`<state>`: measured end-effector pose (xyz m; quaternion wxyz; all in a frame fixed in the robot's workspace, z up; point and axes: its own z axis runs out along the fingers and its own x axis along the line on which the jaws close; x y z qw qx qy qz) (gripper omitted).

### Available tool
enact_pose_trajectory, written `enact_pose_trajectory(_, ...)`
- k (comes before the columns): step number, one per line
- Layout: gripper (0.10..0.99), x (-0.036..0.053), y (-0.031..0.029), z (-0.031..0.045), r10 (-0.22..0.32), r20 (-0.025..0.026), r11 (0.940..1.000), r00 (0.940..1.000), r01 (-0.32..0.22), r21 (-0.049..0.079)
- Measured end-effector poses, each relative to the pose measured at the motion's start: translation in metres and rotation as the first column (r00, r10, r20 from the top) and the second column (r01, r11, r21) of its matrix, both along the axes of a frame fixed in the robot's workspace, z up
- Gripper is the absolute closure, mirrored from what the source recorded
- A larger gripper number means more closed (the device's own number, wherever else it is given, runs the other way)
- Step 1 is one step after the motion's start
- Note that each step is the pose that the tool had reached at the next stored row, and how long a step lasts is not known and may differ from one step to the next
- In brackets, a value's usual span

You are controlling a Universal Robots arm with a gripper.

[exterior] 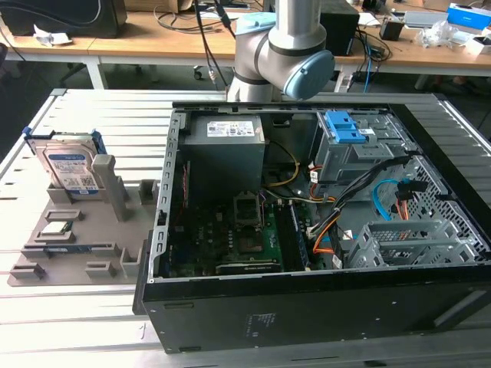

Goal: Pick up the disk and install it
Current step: 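Pick up the disk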

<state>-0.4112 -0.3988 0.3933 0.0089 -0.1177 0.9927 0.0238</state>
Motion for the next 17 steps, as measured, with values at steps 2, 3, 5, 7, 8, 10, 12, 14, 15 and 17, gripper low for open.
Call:
enact_pose_trajectory(2,0.980,0.0000,0.0000,0.0000,0.023,0.0000,0.9997,0.9997,-0.023,0.000)
enact_pose_trajectory(3,0.980,0.0000,0.0000,0.0000,0.035,0.0000,0.9994,0.9994,-0.035,0.000)
enact_pose_trajectory(5,0.980,0.0000,0.0000,0.0000,0.057,0.0000,0.9984,0.9984,-0.057,0.000)
enact_pose_trajectory(7,0.980,0.0000,0.0000,0.0000,0.085,0.0000,0.9964,0.9964,-0.085,0.000)
enact_pose_trajectory(8,0.980,0.0000,0.0000,0.0000,0.105,0.0000,0.9945,0.9945,-0.105,0.000)
enact_pose_trajectory(10,0.980,0.0000,0.0000,0.0000,0.148,0.0000,0.9890,0.9890,-0.148,0.000)
enact_pose_trajectory(12,0.980,0.0000,0.0000,0.0000,0.167,0.0000,0.9860,0.9860,-0.167,0.000)
enact_pose_trajectory(14,0.980,0.0000,0.0000,0.0000,0.193,0.0000,0.9813,0.9813,-0.193,0.000)
enact_pose_trajectory(15,0.980,0.0000,0.0000,0.0001,0.201,-0.0001,0.9795,0.9795,-0.201,0.000)
enact_pose_trajectory(17,0.980,0.0000,0.0000,0.0000,0.232,0.0000,0.9727,0.9727,-0.232,0.000)
